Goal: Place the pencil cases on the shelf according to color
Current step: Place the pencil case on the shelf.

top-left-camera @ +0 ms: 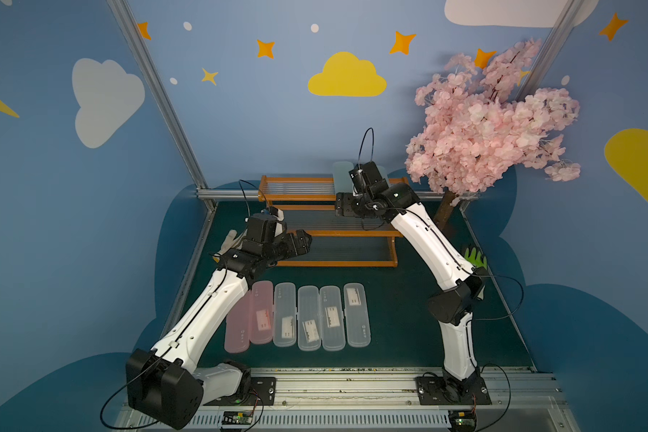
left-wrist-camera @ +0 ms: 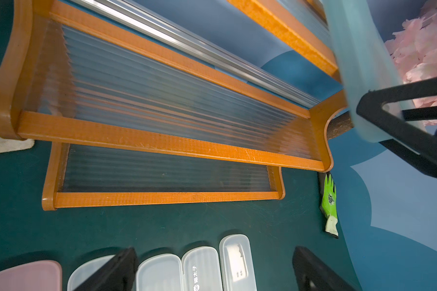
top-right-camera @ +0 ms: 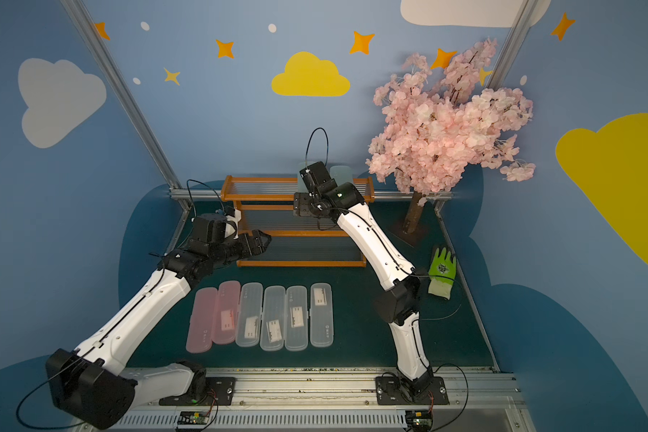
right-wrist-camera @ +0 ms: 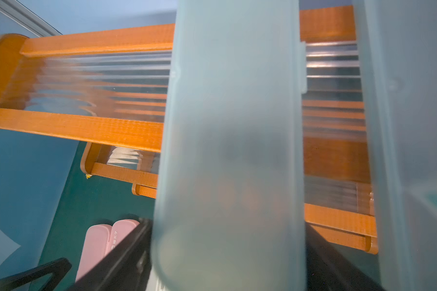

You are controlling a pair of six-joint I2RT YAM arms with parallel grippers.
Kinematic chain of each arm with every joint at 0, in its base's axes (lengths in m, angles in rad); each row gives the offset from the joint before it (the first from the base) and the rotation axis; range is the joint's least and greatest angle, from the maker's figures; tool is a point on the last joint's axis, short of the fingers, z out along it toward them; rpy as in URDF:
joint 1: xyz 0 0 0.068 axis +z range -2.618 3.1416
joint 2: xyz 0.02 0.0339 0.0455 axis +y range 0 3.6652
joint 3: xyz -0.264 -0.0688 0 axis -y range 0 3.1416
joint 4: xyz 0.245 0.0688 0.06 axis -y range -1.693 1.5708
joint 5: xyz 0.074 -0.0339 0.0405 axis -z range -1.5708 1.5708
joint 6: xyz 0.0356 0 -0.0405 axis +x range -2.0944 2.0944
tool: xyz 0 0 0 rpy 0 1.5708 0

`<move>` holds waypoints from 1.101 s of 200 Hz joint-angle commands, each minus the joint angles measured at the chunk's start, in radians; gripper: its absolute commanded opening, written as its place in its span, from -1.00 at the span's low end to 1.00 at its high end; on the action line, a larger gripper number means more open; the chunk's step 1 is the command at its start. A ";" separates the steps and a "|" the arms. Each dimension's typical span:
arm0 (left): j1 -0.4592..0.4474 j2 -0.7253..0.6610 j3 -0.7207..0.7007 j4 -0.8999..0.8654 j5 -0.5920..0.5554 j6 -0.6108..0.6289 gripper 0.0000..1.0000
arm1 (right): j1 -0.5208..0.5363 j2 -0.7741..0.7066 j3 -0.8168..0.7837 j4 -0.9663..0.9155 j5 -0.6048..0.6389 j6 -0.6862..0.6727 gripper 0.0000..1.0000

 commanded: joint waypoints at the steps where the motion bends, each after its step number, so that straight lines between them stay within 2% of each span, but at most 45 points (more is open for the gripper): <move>1: 0.006 -0.007 -0.008 0.019 0.021 -0.005 1.00 | -0.006 0.016 0.031 -0.019 -0.008 0.016 0.74; 64: 0.010 -0.014 -0.018 0.008 0.023 -0.005 1.00 | 0.002 -0.031 0.030 0.010 -0.026 -0.002 0.75; 98: 0.012 -0.034 -0.026 -0.007 0.015 -0.003 1.00 | 0.018 -0.092 0.014 0.011 0.006 -0.018 0.78; 133: 0.041 -0.116 -0.048 -0.045 -0.063 0.021 1.00 | 0.051 -0.184 -0.045 0.012 0.034 -0.048 0.81; 154: 0.085 -0.179 -0.067 -0.065 -0.064 0.038 1.00 | 0.088 -0.254 -0.105 0.021 0.059 -0.079 0.81; 167: 0.107 -0.203 -0.071 -0.088 -0.065 0.047 1.00 | 0.124 -0.319 -0.198 0.053 0.096 -0.097 0.81; 187: 0.121 -0.218 -0.076 -0.126 -0.054 0.045 1.00 | 0.195 -0.452 -0.427 0.160 0.153 -0.130 0.81; 220: 0.122 -0.253 -0.137 -0.112 0.005 -0.009 1.00 | 0.301 -0.671 -0.809 0.270 0.210 -0.077 0.81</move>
